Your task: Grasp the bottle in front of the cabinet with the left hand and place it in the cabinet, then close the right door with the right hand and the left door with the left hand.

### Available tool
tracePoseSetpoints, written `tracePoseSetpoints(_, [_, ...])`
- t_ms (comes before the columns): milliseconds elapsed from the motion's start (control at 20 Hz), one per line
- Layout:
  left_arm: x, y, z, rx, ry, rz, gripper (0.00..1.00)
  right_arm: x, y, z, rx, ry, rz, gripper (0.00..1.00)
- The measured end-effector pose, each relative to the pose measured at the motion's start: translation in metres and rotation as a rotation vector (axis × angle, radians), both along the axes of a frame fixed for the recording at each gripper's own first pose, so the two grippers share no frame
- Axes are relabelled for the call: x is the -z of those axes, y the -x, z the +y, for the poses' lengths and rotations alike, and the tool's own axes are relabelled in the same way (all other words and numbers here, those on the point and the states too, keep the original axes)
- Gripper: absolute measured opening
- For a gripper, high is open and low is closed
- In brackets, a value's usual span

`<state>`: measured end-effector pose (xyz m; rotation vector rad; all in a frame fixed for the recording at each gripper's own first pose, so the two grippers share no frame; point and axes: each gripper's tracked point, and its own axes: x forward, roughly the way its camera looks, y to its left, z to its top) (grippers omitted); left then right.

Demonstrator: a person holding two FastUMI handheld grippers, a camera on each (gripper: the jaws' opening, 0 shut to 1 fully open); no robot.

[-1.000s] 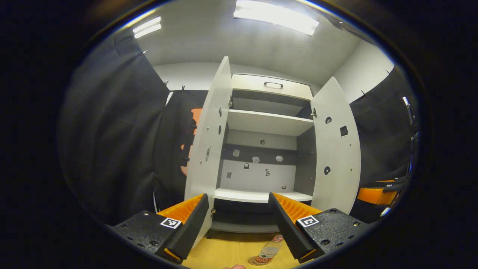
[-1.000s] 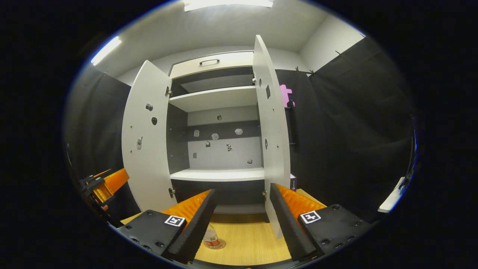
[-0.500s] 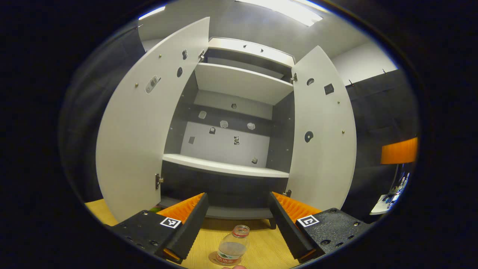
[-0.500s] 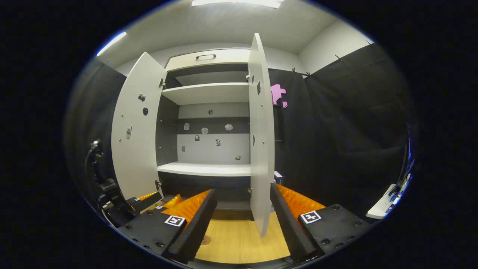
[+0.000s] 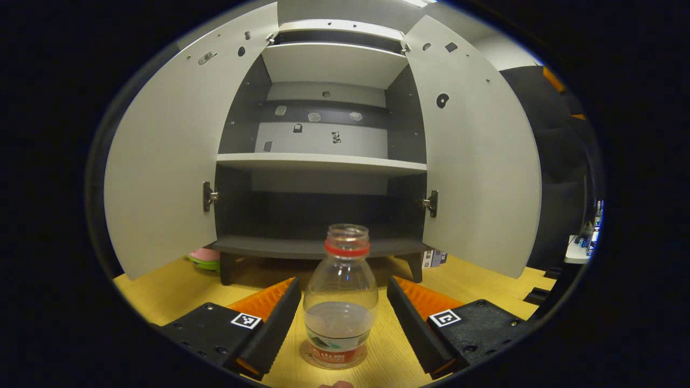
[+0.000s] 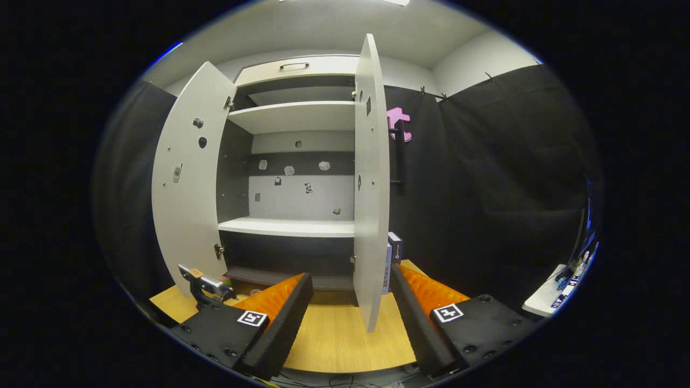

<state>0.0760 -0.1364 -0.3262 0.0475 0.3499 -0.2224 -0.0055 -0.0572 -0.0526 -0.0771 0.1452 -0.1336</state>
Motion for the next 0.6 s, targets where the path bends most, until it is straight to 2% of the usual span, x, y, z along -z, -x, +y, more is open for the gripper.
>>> tracePoseSetpoints(300, [0.038, 0.008, 0.019, -0.094, 0.063, 0.092, 0.98, 0.01, -0.009, 0.017, -0.052, -0.025, 0.028, 0.96])
tracePoseSetpoints(350, [0.038, 0.008, 0.018, -0.092, 0.074, 0.095, 0.96, 0.009, -0.011, 0.019, -0.064, -0.027, 0.025, 0.96])
tracePoseSetpoints(400, [0.035, 0.008, 0.021, -0.095, 0.069, 0.091, 0.88, 0.009, -0.012, 0.02, -0.073, -0.028, 0.024, 0.96])
tracePoseSetpoints(450, [0.034, 0.009, 0.021, -0.09, 0.063, 0.111, 0.75, 0.008, -0.013, 0.019, -0.083, -0.029, 0.026, 0.96])
tracePoseSetpoints(600, [0.006, 0.014, 0.02, -0.072, 0.051, 0.148, 0.74, 0.008, -0.019, 0.009, -0.119, -0.024, 0.023, 0.96])
